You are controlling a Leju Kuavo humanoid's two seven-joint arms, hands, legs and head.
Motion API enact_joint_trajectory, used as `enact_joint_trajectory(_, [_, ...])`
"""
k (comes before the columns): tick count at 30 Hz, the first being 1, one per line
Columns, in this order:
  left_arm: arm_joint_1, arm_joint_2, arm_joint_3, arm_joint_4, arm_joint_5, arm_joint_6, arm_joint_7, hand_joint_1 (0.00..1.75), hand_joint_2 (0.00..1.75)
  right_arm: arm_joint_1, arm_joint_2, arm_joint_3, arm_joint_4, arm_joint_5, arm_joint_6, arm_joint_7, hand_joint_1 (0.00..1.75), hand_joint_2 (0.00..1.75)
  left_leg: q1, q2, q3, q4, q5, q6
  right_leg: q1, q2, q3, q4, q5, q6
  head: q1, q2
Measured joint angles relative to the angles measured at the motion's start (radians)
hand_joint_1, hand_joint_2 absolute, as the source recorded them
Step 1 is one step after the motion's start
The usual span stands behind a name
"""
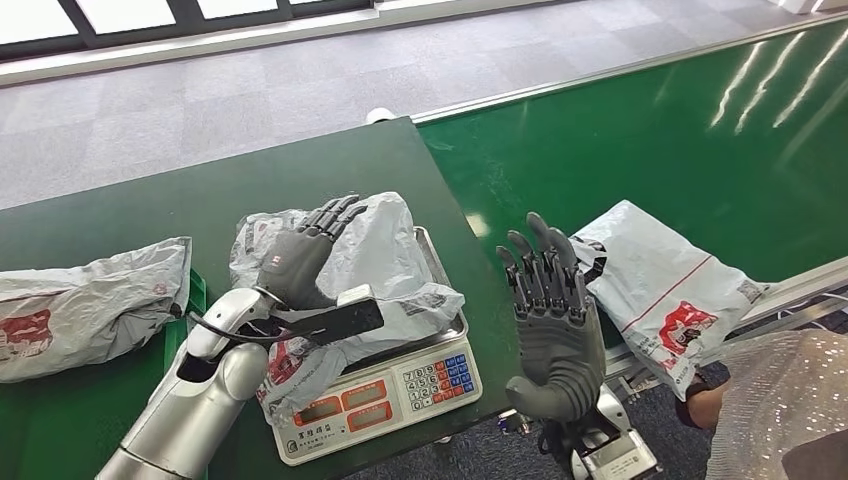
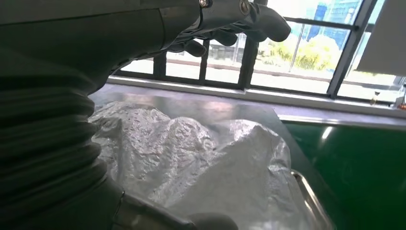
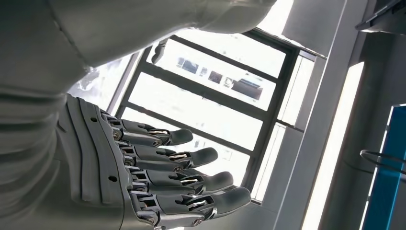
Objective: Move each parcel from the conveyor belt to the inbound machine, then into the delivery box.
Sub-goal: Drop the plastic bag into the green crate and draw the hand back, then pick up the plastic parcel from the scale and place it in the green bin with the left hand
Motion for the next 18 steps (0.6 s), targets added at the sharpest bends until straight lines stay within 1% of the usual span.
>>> enact_joint_trajectory(5, [-0.047,-0.023,-0.092,0.122,-0.001,-0.048,-0.012,0.0,1.75,-0.012,0.001,0.0,0.005,0.01,0.017,0.007,0.0,1.75,0.0,0.0,-0.001,0.0,0.0,0.0,0.0,0.0,0.0,0.0,0.0,0.0,0.0,0.0])
enact_joint_trajectory(11, [-0.081,-0.045,-0.167,0.227,0.004,-0.098,-0.033,0.0,1.75,-0.026,0.008,0.0,0.019,0.025,0.024,0.008,0.0,1.75,0.0,-0.001,-0.001,0.0,0.0,0.0,0.0,0.0,0.0,0.0,0.0,0.0,0.0,0.0])
enact_joint_trajectory(18, [-0.122,-0.05,-0.253,0.322,0.013,-0.196,-0.064,0.0,1.75,-0.063,0.012,0.0,0.049,0.032,0.024,0.016,0.0,1.75,0.0,-0.001,-0.001,0.0,0.0,0.0,0.0,0.0,0.0,0.0,0.0,0.0,0.0,0.0])
